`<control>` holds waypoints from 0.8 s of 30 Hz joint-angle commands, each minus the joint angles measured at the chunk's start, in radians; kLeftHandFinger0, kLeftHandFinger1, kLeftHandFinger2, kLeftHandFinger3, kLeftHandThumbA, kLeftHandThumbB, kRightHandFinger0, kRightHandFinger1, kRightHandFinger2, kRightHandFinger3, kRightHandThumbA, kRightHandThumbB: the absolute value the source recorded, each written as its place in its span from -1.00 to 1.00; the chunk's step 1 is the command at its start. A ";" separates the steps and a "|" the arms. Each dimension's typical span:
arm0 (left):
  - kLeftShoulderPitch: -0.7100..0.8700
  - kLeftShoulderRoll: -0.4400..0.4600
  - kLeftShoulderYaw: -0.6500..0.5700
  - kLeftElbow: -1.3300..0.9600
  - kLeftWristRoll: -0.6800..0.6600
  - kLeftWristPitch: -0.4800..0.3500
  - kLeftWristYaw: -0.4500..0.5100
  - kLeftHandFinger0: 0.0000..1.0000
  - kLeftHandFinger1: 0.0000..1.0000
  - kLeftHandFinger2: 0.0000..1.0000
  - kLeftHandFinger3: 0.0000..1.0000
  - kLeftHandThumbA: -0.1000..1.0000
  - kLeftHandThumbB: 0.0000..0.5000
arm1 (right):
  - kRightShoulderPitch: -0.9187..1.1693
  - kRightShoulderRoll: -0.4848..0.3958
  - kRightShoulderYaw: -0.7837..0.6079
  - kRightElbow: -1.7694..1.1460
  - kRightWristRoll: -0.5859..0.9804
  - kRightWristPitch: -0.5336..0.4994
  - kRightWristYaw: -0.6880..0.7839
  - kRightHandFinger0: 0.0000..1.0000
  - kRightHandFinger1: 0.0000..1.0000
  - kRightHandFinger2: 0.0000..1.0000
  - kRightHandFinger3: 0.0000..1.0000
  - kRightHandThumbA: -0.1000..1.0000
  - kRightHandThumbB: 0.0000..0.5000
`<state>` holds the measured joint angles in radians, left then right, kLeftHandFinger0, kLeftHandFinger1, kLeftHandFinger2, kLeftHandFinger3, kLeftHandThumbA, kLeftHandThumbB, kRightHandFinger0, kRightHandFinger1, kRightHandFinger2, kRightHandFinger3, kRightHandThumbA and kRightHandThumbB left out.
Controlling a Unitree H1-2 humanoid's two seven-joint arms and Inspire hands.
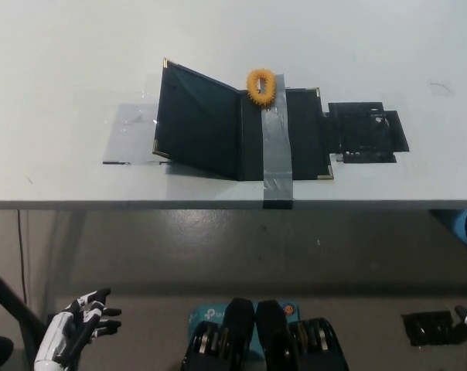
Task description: The robot uses its right hand to push the cover of the diary kept in the middle of the desk towards the left to open it
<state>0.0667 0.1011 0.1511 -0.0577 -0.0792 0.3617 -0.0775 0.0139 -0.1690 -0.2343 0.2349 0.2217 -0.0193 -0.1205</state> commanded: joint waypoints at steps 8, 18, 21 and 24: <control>-0.013 0.022 0.014 -0.038 0.000 -0.018 0.011 0.32 0.07 0.10 0.47 0.29 0.08 | -0.045 0.014 -0.072 -0.009 0.103 0.061 0.029 0.72 0.84 0.86 0.92 1.00 -0.07; -0.023 0.028 0.017 -0.043 -0.005 -0.007 0.005 0.39 0.11 0.14 0.52 0.28 0.00 | -0.035 -0.041 -0.075 -0.041 0.182 0.185 0.147 0.69 0.77 0.83 0.95 1.00 -0.10; -0.024 0.026 0.021 -0.037 -0.007 -0.008 0.010 0.34 0.07 0.09 0.49 0.25 0.05 | -0.020 -0.091 -0.047 -0.038 0.160 0.215 0.188 0.56 0.71 0.74 0.86 1.00 0.07; -0.031 0.033 0.028 -0.034 -0.016 -0.006 0.004 0.27 0.02 0.05 0.48 0.23 0.09 | -0.012 -0.074 -0.064 -0.018 0.189 0.224 0.180 0.54 0.66 0.69 0.82 1.00 0.08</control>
<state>0.0548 0.1135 0.1682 -0.0627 -0.0817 0.3649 -0.0776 -0.0048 -0.2300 -0.2910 0.2244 0.3643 0.1610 0.0000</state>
